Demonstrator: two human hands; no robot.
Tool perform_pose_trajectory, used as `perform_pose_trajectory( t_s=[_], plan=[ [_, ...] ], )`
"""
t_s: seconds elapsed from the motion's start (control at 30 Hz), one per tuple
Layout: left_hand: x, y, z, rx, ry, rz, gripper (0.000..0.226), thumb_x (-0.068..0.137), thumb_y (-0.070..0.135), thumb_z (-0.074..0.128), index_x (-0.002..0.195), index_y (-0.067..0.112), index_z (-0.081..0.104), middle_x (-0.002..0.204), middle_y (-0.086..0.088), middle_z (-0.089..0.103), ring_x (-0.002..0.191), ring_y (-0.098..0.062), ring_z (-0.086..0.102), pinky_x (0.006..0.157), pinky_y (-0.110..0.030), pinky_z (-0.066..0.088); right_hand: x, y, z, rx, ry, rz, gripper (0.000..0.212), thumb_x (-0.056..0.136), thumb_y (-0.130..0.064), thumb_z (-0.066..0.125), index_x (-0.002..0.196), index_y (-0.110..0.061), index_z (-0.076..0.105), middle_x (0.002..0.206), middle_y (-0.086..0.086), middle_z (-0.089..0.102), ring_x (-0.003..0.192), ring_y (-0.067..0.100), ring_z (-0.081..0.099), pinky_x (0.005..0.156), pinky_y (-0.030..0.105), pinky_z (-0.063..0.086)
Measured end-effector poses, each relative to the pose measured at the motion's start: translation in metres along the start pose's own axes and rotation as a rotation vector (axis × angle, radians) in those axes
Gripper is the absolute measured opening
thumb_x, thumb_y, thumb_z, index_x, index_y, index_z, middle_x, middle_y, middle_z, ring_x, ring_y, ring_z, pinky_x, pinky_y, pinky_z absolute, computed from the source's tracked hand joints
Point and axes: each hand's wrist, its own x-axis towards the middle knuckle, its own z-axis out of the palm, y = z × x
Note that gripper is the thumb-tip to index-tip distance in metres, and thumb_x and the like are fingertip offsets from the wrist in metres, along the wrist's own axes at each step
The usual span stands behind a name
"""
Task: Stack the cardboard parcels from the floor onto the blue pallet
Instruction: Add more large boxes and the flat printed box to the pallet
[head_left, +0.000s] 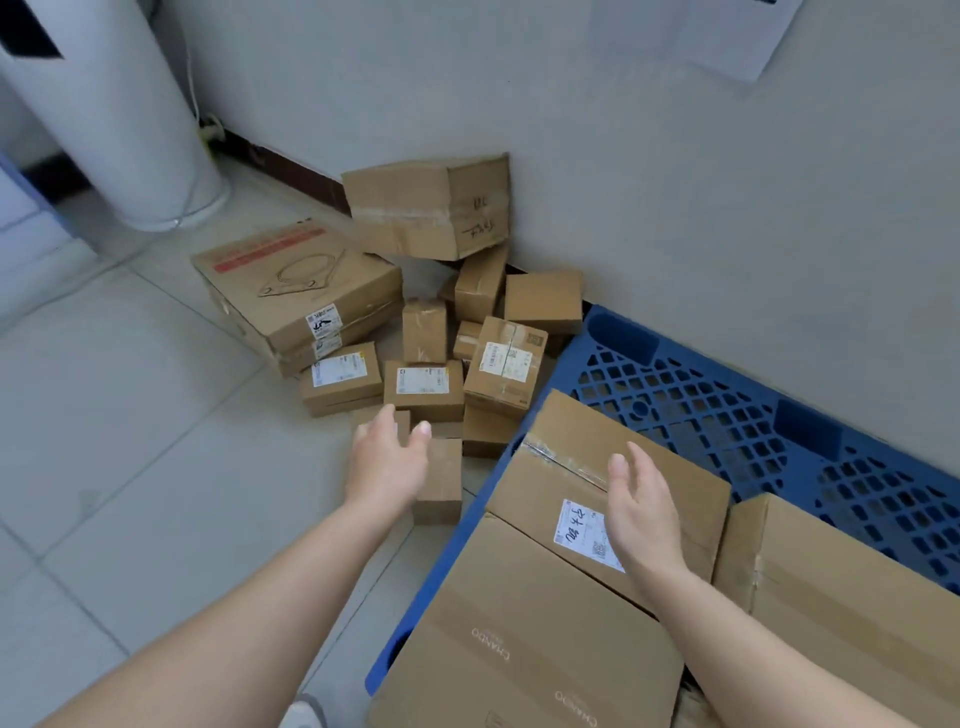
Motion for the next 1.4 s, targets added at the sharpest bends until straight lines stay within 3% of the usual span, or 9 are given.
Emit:
perform_pose_trajectory(
  t_s=[0.13, 0.27, 0.67, 1.0, 1.4],
  plan=[
    [0.045, -0.009, -0.044, -0.013, 0.045, -0.028, 0.056, 0.098, 0.040, 0.041, 0.149, 0.019, 0.027, 0.153, -0.005, 0.027, 0.138, -0.025, 0.032, 0.104, -0.036, 0.036, 0.014, -0.049, 0.048, 0.042, -0.016, -0.020, 0.050, 0.100, -0.039, 0.030, 0.146, -0.020, 0.029, 0.151, -0.002, 0.032, 0.138, 0.016, 0.028, 0.110, 0.033, 0.023],
    [0.090, -0.018, -0.094, -0.030, 0.057, -0.054, 0.055, 0.098, 0.040, 0.039, 0.148, 0.021, 0.026, 0.154, -0.005, 0.026, 0.138, -0.026, 0.032, 0.109, -0.043, 0.032, 0.025, -0.101, 0.097, 0.055, -0.021, -0.038, 0.050, 0.100, -0.039, 0.030, 0.146, -0.020, 0.029, 0.150, -0.002, 0.033, 0.139, 0.015, 0.028, 0.111, 0.034, 0.022],
    [0.197, -0.033, -0.212, -0.091, 0.038, -0.055, 0.056, 0.098, 0.041, 0.039, 0.148, 0.018, 0.028, 0.151, -0.007, 0.029, 0.136, -0.025, 0.034, 0.107, -0.038, 0.033, 0.064, -0.231, 0.205, 0.051, 0.026, -0.082, 0.050, 0.100, -0.042, 0.030, 0.146, -0.021, 0.029, 0.149, 0.001, 0.036, 0.137, 0.018, 0.031, 0.113, 0.043, 0.029],
    [0.285, -0.009, -0.230, -0.107, 0.014, -0.044, 0.055, 0.097, 0.044, 0.039, 0.146, 0.019, 0.031, 0.151, -0.005, 0.032, 0.137, -0.025, 0.034, 0.110, -0.042, 0.032, 0.124, -0.283, 0.237, 0.062, 0.054, -0.093, 0.051, 0.100, -0.042, 0.029, 0.146, -0.021, 0.028, 0.149, 0.000, 0.035, 0.138, 0.018, 0.030, 0.112, 0.039, 0.027],
    [0.434, 0.078, -0.204, -0.090, -0.063, -0.031, 0.054, 0.098, 0.046, 0.037, 0.146, 0.021, 0.032, 0.151, -0.004, 0.034, 0.134, -0.026, 0.038, 0.108, -0.044, 0.034, 0.262, -0.329, 0.248, 0.080, 0.114, -0.012, 0.052, 0.099, -0.045, 0.027, 0.145, -0.021, 0.029, 0.149, -0.001, 0.036, 0.137, 0.017, 0.031, 0.111, 0.038, 0.027]
  ],
)
